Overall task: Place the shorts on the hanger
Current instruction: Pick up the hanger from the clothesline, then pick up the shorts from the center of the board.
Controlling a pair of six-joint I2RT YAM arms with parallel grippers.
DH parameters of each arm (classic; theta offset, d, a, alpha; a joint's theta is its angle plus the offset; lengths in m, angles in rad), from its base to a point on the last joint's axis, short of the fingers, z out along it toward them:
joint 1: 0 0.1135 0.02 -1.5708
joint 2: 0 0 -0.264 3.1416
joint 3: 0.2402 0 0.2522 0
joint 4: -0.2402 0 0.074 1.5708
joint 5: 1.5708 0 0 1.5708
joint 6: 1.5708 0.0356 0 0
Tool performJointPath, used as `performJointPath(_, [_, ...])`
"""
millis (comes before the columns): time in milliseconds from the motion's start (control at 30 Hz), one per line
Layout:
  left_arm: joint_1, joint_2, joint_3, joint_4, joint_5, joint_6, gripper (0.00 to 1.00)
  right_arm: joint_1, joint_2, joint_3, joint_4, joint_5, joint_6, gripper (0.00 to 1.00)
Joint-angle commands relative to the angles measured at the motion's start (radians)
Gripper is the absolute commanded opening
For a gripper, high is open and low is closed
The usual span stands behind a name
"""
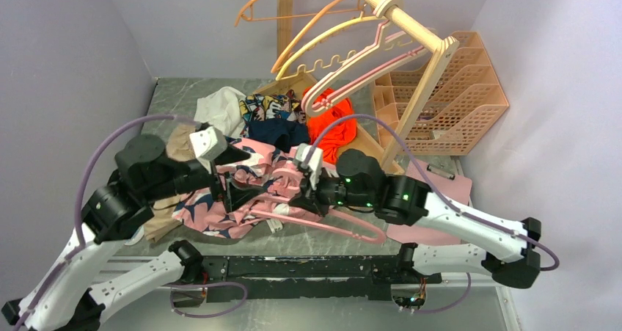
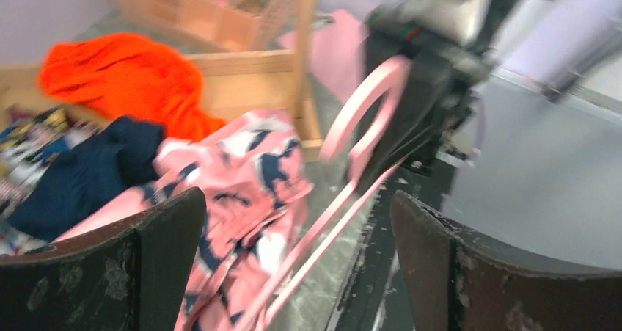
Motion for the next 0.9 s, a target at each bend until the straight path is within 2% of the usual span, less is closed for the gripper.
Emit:
performJointPath(0, [-0.003, -0.177, -0.158, 0.141, -0.427, -0.167, 1.00, 0.000, -0.119, -0.026, 0.066, 0.192, 0.079, 0.00])
performJointPath(100, [-0.002, -0.291, -0.271, 0.150, -0.562, -0.296, 1.00, 0.000, -0.164, -0.051, 0.022, 0.266, 0.105, 0.00])
performJointPath(200, [-0.001, -0.347, -0.344, 0.066, -0.693, -0.513, 0.95, 0.000, -0.197, -0.074, -0.018, 0.291, 0.119, 0.00])
performJointPath(333, [-0.003, -0.327, -0.397, -0.100, -0.771, -0.733, 0.93, 0.000, -0.222, -0.088, -0.068, 0.339, 0.120, 0.00])
performJointPath(433, [-0.001, -0.256, -0.399, -0.217, -0.799, -0.841, 0.93, 0.000, -0.241, -0.086, -0.093, 0.368, 0.110, 0.00])
performJointPath(633, [-0.003, -0.077, -0.360, -0.355, -0.797, -0.858, 0.93, 0.000, -0.278, -0.059, -0.134, 0.404, 0.092, 0.00])
performJointPath(867, [-0.001, 0.027, -0.414, -0.321, -0.790, -0.816, 0.90, -0.001, -0.330, -0.058, -0.159, 0.450, 0.082, 0.00])
